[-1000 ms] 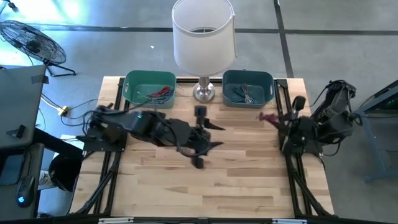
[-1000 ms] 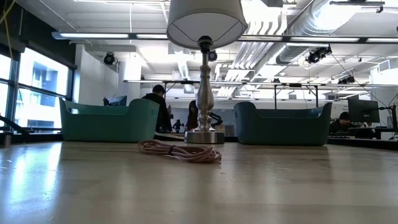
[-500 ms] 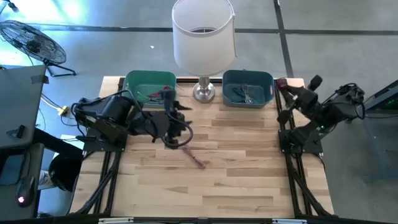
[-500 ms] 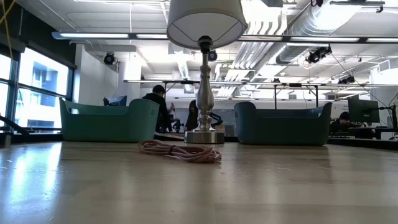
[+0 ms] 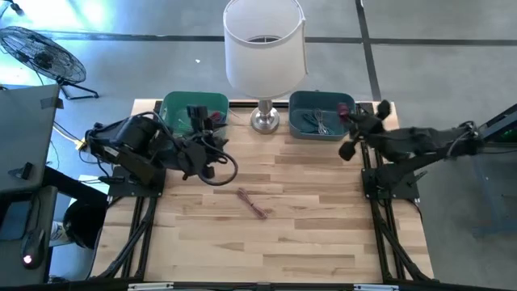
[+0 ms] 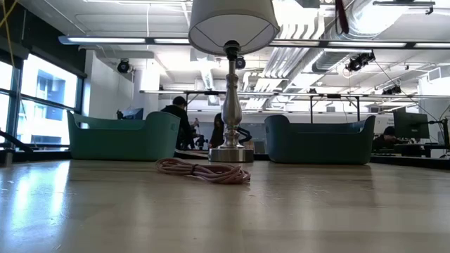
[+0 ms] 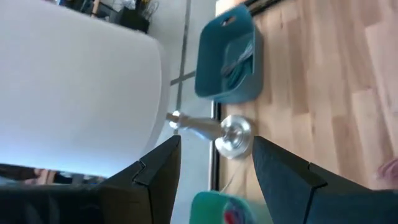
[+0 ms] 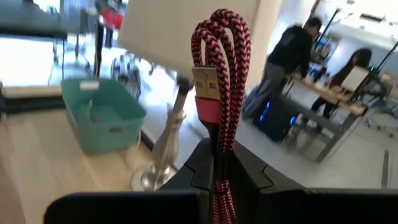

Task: Pick & Place USB Port
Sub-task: Put the pink charger cable into the blue bin, then put the light pink charger cable into the green bin

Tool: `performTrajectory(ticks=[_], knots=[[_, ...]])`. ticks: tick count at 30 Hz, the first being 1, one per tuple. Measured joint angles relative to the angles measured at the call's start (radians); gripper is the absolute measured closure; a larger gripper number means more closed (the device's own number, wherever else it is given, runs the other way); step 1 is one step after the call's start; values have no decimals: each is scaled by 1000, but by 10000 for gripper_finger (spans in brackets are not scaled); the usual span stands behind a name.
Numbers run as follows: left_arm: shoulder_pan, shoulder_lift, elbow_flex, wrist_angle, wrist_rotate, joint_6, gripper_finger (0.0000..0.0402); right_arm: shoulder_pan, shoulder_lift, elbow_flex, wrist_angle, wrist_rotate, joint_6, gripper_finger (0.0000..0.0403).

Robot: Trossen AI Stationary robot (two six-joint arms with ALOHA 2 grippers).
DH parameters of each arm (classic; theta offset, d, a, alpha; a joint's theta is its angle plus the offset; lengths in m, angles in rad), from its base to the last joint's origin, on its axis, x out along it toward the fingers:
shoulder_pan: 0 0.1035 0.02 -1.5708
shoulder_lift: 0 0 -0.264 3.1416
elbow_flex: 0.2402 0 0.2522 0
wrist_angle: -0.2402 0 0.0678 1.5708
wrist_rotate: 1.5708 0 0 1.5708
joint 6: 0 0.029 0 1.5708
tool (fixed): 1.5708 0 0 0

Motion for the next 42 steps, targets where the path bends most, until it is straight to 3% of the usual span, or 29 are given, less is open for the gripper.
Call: performTrajectory(ticks=[5,12,18,24,30,42], knots=[[0,-6,0,-59,-54,6,209,-163,77,0,-74,-175,55,386],[1,1,-14,-56,-248,119,209,-364,158,0,-117,-297,25,387],[26,2,-79,-55,-297,169,209,-565,185,0,-147,-477,2,388],[103,2,-109,-56,-195,169,209,-720,197,-4,-202,-638,-26,388],[186,2,-129,-50,-126,174,209,-805,239,-4,-243,-822,-34,381],[291,2,-132,-46,115,228,209,-803,294,-4,-197,-739,53,199]])
